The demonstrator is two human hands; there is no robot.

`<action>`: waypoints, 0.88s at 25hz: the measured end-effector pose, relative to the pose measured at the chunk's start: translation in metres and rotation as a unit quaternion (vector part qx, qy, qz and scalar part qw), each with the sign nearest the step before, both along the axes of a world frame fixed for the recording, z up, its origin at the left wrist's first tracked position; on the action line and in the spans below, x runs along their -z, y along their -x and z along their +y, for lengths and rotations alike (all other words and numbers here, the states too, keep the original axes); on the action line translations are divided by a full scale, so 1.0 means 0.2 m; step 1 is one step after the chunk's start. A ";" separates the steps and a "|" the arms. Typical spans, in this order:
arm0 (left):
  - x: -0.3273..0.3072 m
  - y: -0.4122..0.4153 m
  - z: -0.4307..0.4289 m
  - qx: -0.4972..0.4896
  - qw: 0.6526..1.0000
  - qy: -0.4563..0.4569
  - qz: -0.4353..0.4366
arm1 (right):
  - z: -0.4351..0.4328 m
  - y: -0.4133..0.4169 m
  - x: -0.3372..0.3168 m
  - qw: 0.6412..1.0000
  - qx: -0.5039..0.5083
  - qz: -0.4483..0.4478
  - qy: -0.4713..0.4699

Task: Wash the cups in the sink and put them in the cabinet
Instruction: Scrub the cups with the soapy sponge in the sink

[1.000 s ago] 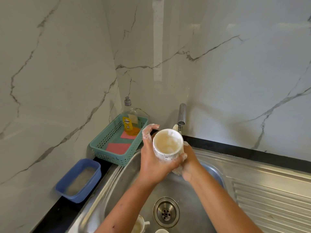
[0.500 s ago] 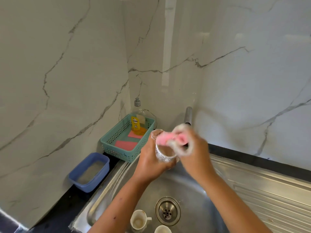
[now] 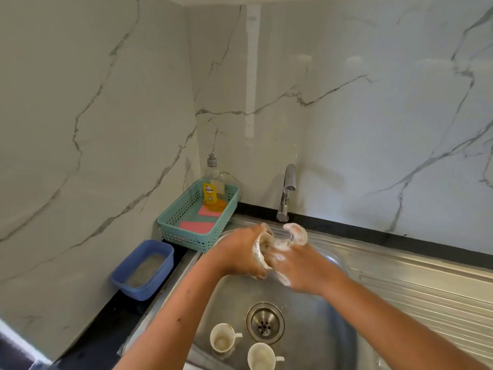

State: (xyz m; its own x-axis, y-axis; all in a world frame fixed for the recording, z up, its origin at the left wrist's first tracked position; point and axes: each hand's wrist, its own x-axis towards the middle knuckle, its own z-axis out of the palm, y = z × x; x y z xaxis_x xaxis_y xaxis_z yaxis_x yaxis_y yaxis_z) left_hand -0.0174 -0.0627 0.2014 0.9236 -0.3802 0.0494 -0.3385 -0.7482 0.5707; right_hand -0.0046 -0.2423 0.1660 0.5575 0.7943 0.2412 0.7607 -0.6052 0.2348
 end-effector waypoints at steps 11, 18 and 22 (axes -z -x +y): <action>0.24 0.03 0.04 -0.025 0.968 0.010 -0.250 | 0.33 0.30 0.04 0.692 0.145 0.504 -0.495; 0.14 -0.04 0.15 0.038 0.999 -0.028 0.017 | 0.10 -0.04 0.09 0.981 -0.051 -0.168 0.082; 0.13 -0.10 0.21 0.011 1.000 -0.015 -0.011 | 0.34 0.06 0.13 0.988 0.118 0.082 -0.051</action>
